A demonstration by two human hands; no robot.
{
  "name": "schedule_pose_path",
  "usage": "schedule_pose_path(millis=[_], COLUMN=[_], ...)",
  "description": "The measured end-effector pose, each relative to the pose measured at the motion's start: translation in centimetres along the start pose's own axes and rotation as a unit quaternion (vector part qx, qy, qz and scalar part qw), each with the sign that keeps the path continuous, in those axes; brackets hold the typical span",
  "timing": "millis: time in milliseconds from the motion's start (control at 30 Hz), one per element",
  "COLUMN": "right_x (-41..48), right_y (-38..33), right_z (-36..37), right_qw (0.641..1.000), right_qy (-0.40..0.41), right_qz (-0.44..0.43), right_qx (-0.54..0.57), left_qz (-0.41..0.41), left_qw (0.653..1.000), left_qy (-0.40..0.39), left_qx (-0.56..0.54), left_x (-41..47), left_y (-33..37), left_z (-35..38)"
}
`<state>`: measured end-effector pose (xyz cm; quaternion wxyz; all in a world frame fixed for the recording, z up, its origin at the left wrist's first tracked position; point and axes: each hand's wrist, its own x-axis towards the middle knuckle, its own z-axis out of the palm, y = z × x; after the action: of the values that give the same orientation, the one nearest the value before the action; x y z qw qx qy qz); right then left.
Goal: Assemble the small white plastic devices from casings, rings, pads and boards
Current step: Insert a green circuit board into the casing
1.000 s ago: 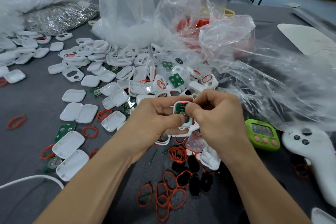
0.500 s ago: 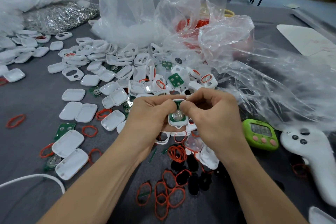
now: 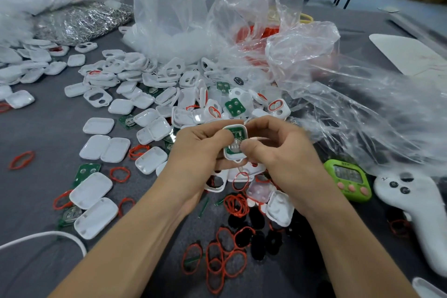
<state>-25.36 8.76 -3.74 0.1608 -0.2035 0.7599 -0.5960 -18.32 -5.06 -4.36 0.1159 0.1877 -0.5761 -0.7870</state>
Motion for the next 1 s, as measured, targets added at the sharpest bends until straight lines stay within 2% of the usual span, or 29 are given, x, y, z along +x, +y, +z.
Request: schedule_pose_path(millis=[100,467,733,1000], right_x=[0.0,-0.4,-0.2,-0.1], right_y=[0.0,-0.2,-0.6,-0.6], right_z=[0.1,0.7,-0.5,-0.2], right_qw=[0.999,0.997,0.991,0.994], right_qy=[-0.012,0.036,-0.046,0.001], right_qz=[0.004,0.023,0.015,-0.001], right_qx=[0.030,0.072,0.124,0.105], left_qz=[-0.003,0.020,-0.001,-0.005], left_qw=[1.000,0.999,0.998,0.996], left_qy=[-0.009,-0.033,-0.028,-0.055], left_qx=[-0.008,-0.006,-0.052,-0.074], left_x=[0.0,-0.2,0.0,0.3], left_y=[0.0,-0.4,0.0,-0.5], left_z=[-0.1,-0.3,-0.5,-0.5])
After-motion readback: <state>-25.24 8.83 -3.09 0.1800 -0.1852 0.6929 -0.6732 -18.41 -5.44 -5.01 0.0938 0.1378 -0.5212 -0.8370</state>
